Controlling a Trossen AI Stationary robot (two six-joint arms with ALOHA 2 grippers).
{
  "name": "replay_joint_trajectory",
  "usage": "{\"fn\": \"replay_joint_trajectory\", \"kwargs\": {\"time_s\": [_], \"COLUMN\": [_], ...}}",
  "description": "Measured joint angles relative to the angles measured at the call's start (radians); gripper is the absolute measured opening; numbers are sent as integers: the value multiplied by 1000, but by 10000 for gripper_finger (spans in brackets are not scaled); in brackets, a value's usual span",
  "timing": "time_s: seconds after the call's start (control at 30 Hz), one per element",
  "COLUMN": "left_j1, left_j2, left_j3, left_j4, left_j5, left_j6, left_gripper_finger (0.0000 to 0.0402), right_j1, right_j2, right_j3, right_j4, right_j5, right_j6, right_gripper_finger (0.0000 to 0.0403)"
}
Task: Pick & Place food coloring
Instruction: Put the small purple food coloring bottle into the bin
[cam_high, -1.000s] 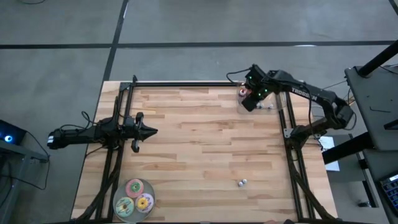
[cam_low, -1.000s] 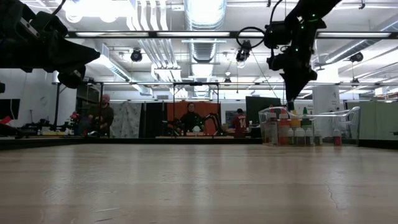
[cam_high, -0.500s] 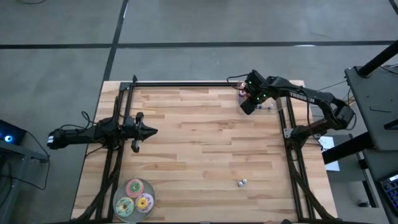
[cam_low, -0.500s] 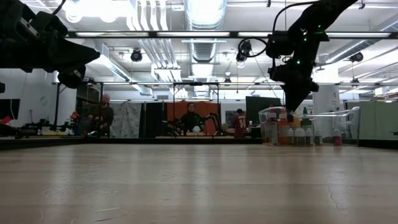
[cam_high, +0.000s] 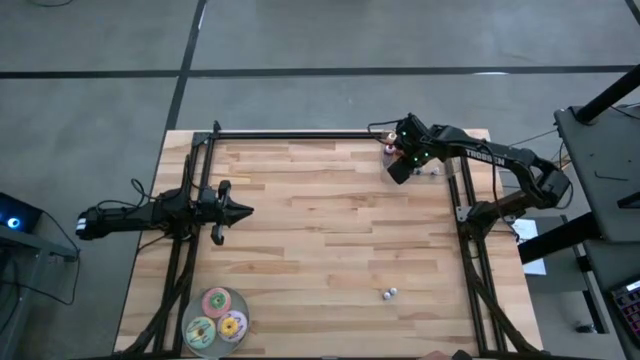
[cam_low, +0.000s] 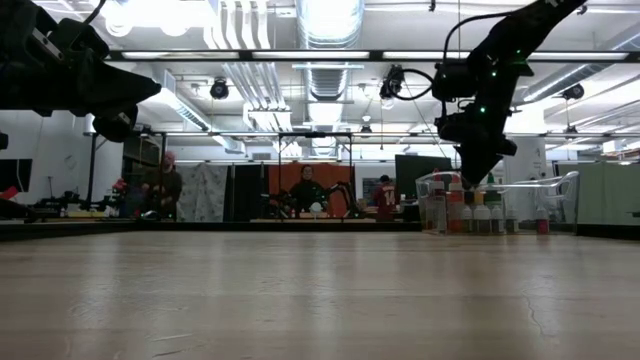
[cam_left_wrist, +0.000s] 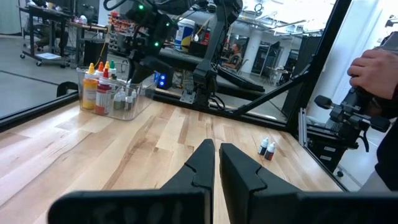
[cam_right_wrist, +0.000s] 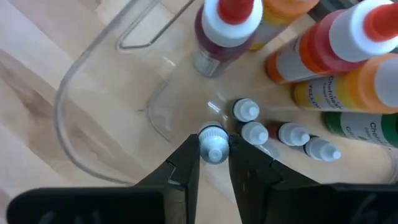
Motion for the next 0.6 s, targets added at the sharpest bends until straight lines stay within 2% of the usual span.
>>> {"fn": "replay_joint_trajectory", "kwargs": {"time_s": [0.37, 0.6], "left_j1": [0, 0], "left_j2": [0, 0], "left_j3": [0, 0], "left_j4": [0, 0], "left_j5": [0, 0], "left_j6": [0, 0], "left_gripper_finger": [0, 0], "right_j1": [-11, -18], "right_j2": [1, 1], "right_j3": [-42, -68], "right_j4": [33, 80], "right_j5": [-2, -50], "right_j6": [-12, -7], "right_gripper_finger": [67, 67]}}
